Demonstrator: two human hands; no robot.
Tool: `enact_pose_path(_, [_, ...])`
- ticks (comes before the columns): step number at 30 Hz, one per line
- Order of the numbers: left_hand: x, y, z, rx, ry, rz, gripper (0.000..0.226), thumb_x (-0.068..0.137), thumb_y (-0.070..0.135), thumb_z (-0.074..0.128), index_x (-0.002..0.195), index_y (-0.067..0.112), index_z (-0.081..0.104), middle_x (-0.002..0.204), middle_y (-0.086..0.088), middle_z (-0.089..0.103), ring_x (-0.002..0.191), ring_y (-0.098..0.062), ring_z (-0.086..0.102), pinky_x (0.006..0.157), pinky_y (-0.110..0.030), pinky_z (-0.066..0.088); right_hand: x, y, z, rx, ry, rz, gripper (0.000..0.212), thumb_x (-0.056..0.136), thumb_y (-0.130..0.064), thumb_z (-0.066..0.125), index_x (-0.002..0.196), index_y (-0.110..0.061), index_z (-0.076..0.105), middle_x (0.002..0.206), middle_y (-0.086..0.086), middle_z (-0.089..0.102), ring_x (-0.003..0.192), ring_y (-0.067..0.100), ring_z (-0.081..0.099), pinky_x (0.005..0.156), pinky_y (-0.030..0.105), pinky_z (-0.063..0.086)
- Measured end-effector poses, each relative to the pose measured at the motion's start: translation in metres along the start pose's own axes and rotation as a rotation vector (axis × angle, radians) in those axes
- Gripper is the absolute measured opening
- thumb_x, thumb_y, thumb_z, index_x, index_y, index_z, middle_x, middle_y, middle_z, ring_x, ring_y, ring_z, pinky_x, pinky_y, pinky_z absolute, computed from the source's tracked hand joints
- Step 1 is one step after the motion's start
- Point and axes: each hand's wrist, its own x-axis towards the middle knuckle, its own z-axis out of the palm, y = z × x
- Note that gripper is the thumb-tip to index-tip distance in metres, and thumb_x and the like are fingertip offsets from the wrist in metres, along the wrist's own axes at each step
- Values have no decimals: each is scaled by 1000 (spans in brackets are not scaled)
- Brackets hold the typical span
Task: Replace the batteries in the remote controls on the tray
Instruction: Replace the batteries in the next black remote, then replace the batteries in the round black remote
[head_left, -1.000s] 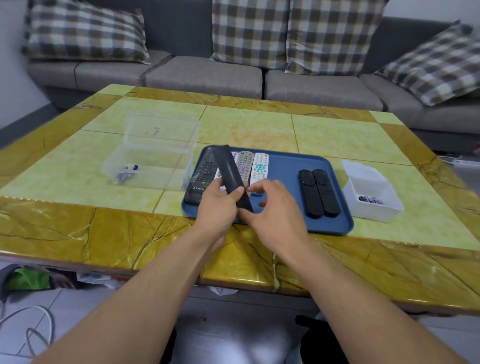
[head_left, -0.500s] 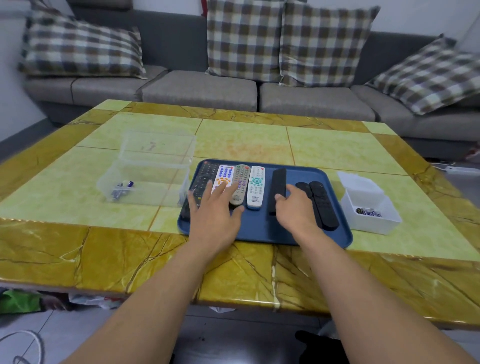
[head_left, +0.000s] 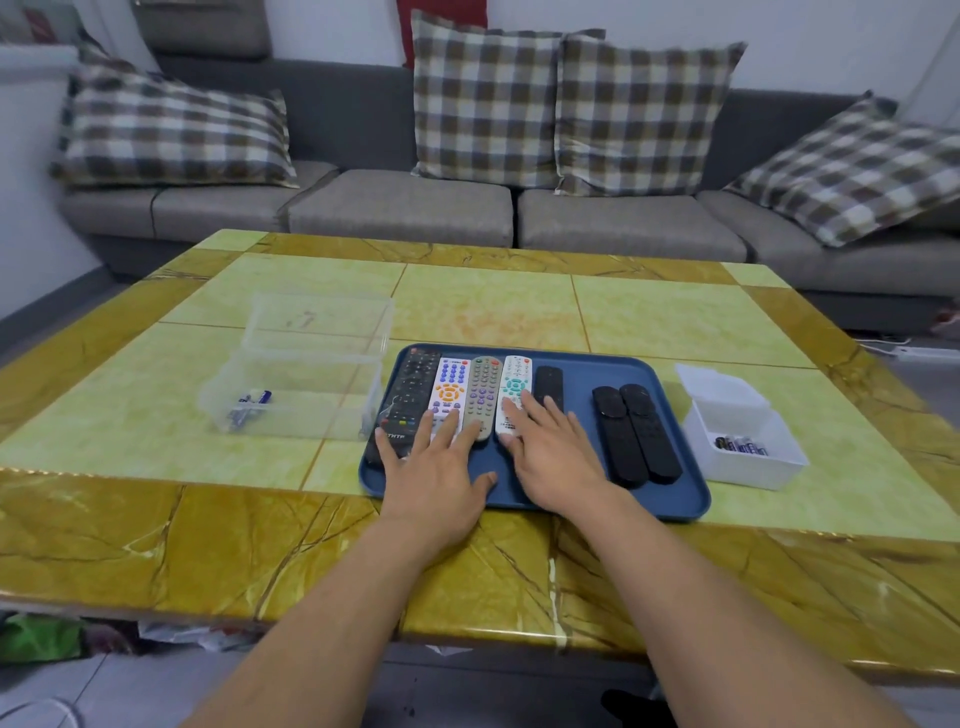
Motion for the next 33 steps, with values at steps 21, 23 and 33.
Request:
enact_pose_path(21, [-4, 5, 2, -118, 103, 47, 64, 102, 49, 44, 159, 29, 23, 170, 2, 8, 156, -18, -11, 121, -58, -15, -29, 35, -35, -294, 185, 383, 44, 93, -37, 53, 134, -22, 54, 134, 5, 55, 125, 28, 41, 101, 39, 33])
enact_pose_path(23, [-4, 8, 2, -148, 133, 72, 62, 102, 41, 47, 158, 30, 25, 170, 3, 12, 157, -18, -7, 122, -55, -13, -33, 35, -34, -329, 151, 361, 35, 91, -35, 53, 123, -23, 61, 124, 2, 62, 119, 27, 44, 97, 38, 33])
enact_pose_path(33, [-7, 20, 5, -358, 273, 161, 49, 94, 20, 59, 142, 24, 54, 155, 5, 44, 152, -15, 20, 126, -41, -11, -46, 20, -34, -57, 81, 348, 50, 89, -14, 58, 139, -17, 49, 128, 6, 51, 113, 30, 51, 84, 38, 46])
